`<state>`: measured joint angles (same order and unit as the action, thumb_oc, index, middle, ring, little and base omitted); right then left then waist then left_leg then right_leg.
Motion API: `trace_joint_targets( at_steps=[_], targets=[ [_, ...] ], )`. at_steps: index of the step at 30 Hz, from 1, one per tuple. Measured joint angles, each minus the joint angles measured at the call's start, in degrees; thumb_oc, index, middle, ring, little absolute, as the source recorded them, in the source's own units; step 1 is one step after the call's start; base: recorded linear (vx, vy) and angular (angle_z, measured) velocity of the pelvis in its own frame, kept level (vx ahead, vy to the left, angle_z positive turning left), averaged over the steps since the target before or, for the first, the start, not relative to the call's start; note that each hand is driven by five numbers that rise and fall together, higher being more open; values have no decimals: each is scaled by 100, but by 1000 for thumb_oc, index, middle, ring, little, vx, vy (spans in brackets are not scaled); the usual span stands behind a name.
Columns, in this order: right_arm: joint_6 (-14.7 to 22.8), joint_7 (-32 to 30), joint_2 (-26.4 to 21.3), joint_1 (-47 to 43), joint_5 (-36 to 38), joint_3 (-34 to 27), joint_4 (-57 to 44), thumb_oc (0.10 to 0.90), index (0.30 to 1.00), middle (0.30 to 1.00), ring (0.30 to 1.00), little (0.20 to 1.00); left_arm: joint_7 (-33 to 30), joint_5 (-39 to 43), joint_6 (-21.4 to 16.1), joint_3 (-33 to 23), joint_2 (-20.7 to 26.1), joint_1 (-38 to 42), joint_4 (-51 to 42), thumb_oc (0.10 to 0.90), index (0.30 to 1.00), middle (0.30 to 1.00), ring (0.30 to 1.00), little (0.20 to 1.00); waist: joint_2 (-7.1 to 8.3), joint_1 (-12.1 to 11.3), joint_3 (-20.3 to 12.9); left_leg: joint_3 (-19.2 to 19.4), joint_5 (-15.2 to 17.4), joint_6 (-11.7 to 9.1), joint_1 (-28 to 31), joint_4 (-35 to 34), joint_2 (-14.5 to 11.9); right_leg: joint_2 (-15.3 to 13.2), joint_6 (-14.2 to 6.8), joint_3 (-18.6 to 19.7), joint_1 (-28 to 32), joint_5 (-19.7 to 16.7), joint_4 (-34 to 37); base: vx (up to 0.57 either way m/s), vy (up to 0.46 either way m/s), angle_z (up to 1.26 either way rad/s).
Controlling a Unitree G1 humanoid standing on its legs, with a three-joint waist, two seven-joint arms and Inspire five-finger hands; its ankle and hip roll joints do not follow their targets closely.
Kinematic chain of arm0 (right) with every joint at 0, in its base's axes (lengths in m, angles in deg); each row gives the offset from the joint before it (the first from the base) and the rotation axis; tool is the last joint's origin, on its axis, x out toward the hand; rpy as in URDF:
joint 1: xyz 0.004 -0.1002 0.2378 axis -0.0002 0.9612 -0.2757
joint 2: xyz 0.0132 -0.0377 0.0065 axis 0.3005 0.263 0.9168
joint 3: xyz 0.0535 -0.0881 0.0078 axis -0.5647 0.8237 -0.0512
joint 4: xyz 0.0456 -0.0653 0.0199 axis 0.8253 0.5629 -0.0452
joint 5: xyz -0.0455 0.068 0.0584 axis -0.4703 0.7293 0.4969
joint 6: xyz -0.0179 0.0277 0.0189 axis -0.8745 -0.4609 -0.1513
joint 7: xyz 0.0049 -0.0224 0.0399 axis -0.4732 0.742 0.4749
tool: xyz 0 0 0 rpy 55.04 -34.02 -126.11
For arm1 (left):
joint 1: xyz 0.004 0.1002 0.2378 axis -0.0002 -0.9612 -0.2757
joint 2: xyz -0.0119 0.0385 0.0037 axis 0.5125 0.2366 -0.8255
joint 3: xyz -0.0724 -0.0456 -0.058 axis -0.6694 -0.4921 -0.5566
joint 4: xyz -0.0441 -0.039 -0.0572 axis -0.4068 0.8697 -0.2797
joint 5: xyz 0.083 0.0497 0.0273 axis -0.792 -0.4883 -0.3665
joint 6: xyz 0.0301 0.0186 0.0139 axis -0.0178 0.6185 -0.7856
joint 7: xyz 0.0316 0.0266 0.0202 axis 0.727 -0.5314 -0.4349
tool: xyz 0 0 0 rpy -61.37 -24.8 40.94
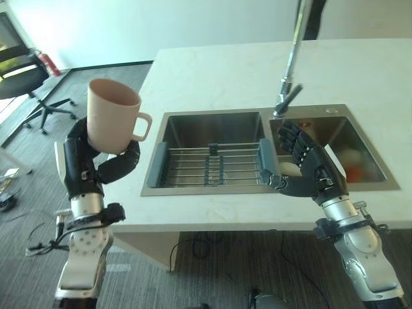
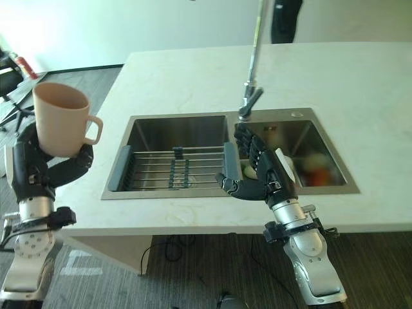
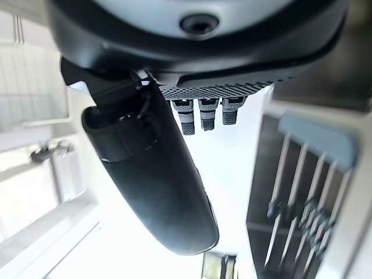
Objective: Place the dishes in the dishwasher.
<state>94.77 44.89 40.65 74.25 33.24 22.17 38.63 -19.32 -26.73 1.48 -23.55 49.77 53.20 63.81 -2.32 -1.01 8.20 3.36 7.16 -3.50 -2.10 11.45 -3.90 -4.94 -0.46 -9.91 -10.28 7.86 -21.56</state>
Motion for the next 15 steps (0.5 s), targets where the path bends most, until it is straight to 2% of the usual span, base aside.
trace_joint_targets(
  at_steps=[2,4,5,6,7,8,9,10,11,12,13,14,15],
  targets=[
    [6,1,1,-4,1,10,-109,800,900,900,900,900,28,224,-3,-37,-332,-252,-90,400,300,300,300,300,24,-274,26,-233,-71,-59,-90,7,13,-65,25,-232,-38,160,-146,-30,-128,59],
    [26,20,-5,-6,8,78,-145,800,900,900,900,900,32,304,-5,-38,-434,-623,-128,400,300,300,300,300,14,-632,77,-450,-138,-113,-185,12,29,-56,35,-386,-77,312,-378,-146,-140,66],
    [78,-51,-3,-7,18,151,-147,800,900,900,900,900,37,410,-4,3,-651,-750,-255,400,300,300,300,300,7,-687,90,-686,-308,-200,-297,-24,78,-91,67,-524,-81,331,-364,-248,-90,218],
    [119,-194,-53,-64,1,287,-142,800,900,900,900,900,71,457,46,296,-758,-608,-264,400,300,300,300,300,-31,-716,170,-825,-1148,-135,-497,-619,204,-185,167,-609,-77,294,-341,-381,-51,274],
    [114,-250,-175,-236,-6,354,-130,800,900,900,900,900,119,466,37,368,-746,-570,-399,400,300,300,300,300,-95,-726,254,-662,-1208,87,-480,-1011,123,-174,294,-555,-106,297,-310,-346,-8,285],
    [117,-305,-227,-473,-45,490,-82,800,900,900,900,900,149,555,6,366,-628,-451,-466,400,300,300,300,300,-78,-877,420,-102,-997,155,-523,-1032,-60,-288,400,-839,-109,300,-313,-257,32,201],
    [118,-334,-272,-537,-127,489,-39,800,900,900,900,900,225,736,7,449,-453,-188,-366,400,300,300,300,300,67,-878,582,1041,-816,40,-765,-543,-311,-540,456,-1402,39,227,-93,-115,46,226],
    [121,-336,-376,-459,-182,489,-45,800,900,900,900,900,271,876,1,502,-384,-69,-326,400,300,300,300,300,133,-689,593,1803,-778,-38,-909,-93,-551,-642,411,-1856,250,123,179,-156,96,234],
    [123,-333,-495,-443,-202,486,-21,800,900,900,900,900,318,949,-47,510,-315,-51,-300,400,300,300,300,300,232,-708,610,2005,-660,-124,-742,289,-672,-746,399,-2053,361,103,288,-216,128,183],
    [215,-331,-545,-488,-200,426,-24,800,900,900,900,900,322,1075,-129,474,-307,-101,-283,400,300,300,300,300,284,-749,612,2051,-536,-249,-388,535,-772,-831,420,-2115,389,57,353,-290,258,148],
    [412,-433,-492,-483,-200,156,-54,800,900,900,900,900,524,1117,-167,532,-336,12,-74,400,300,300,300,300,299,-545,605,2736,-388,-416,255,633,-872,-1116,286,-2535,485,-144,463,-261,302,145],
    [431,-523,-493,-471,-200,-7,-77,800,900,900,900,900,672,1116,-170,651,-355,141,56,400,300,300,300,300,270,-353,586,2951,-389,-440,499,595,-882,-1258,254,-2760,538,-180,478,-237,359,161],
    [458,-580,-495,-463,-201,-160,-95,800,900,900,900,900,788,1117,-170,770,-356,243,114,400,300,300,300,300,199,-248,563,2986,-454,-398,685,384,-865,-1323,206,-2816,512,-220,420,-204,467,140]
  ],
)
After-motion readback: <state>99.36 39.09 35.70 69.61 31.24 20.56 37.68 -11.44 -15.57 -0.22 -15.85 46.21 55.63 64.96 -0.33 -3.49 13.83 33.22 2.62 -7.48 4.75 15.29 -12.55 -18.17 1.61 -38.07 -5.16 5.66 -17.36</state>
